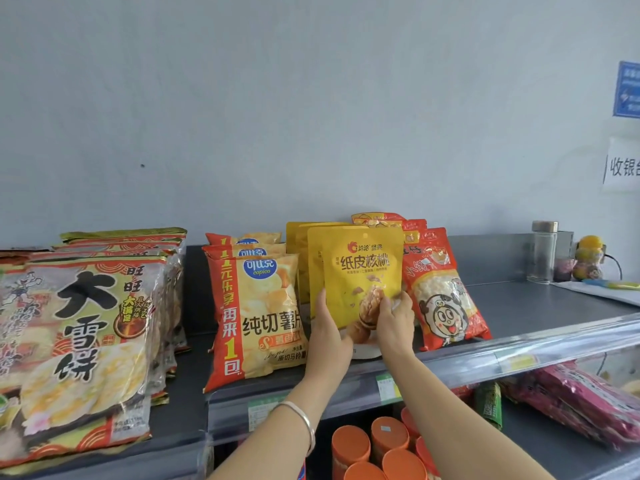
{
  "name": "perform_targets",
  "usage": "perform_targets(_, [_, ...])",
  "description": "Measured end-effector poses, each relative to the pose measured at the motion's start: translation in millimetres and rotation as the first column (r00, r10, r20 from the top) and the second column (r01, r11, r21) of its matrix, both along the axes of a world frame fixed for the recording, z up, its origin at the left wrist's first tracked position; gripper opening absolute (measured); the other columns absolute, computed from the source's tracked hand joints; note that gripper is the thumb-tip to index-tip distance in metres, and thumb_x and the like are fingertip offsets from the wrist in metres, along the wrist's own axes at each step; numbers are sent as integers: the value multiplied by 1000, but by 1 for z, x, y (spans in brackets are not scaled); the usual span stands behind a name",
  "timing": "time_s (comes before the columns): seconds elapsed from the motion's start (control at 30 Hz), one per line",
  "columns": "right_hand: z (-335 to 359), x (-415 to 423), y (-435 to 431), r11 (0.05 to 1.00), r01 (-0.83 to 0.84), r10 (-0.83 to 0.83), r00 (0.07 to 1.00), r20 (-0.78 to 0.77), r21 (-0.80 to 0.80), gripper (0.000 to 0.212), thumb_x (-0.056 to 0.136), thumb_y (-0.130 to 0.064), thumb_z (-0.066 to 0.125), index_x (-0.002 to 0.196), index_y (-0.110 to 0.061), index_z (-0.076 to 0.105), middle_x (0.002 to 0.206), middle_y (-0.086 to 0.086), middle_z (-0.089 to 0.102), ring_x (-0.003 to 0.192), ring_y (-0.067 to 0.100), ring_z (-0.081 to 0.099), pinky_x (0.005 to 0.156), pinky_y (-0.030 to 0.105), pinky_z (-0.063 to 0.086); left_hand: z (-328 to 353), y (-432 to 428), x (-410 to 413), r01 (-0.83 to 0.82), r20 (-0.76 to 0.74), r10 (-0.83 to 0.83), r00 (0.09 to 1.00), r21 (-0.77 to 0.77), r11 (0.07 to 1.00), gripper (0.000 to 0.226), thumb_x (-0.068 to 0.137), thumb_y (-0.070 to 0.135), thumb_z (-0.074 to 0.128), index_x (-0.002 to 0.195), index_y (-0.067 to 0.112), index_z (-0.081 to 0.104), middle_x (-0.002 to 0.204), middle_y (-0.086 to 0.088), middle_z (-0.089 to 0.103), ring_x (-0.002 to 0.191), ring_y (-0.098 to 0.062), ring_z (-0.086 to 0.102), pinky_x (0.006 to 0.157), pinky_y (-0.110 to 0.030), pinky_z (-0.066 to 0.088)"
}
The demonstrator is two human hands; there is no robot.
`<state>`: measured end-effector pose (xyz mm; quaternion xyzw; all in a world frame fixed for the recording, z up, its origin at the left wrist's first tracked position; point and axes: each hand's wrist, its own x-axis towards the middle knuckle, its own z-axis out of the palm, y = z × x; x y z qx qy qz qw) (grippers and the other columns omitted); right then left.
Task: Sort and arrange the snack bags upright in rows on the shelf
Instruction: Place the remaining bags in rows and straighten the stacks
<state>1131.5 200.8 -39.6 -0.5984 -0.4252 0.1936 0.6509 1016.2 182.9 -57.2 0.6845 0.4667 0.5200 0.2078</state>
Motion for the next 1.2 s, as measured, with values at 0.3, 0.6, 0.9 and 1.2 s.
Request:
perform_targets(0.3, [9, -4, -12, 988, 127, -143, 967, 209, 89, 62, 100, -37, 40, 153, -16, 15, 155, 14, 18, 139, 31, 25, 108, 42, 27, 12, -15, 0, 24, 50, -32, 998, 150, 988, 94, 87, 3, 58, 148, 26, -10, 152, -4, 12, 142, -17, 15, 116, -33, 21])
perform_targets(0.6, [65, 0, -16, 947, 149, -286, 789, 543, 283, 43, 99, -33, 42, 140, -20, 40, 146, 6, 34, 130, 29, 33, 100, 43, 33, 71, -14, -18, -18, 8, 17, 1000, 433, 901, 60, 89, 1, 54, 142, 15, 33, 144, -6, 33, 136, -15, 26, 105, -11, 13])
perform_targets(0.9, [76, 57, -11, 940, 240, -332, 805, 491, 242, 36, 97, -25, 45, 132, -18, 49, 139, 8, 41, 126, 31, 35, 101, 41, 32, 86, -17, 36, 172, -177, -79, 981, 609, 774, 39, 83, -5, 55, 120, 6, 56, 125, -11, 51, 119, -15, 39, 100, -1, 13])
perform_targets(1.2, [76, 132, 23, 967, 163, -244, 801, 547, 193, 38, 97, -28, 45, 134, -20, 47, 139, 8, 41, 127, 31, 37, 97, 40, 37, 66, 20, 127, 252, -206, -181, 962, 404, 879, 53, 90, 6, 56, 140, 11, 37, 141, -3, 37, 128, -3, 27, 100, 1, 10])
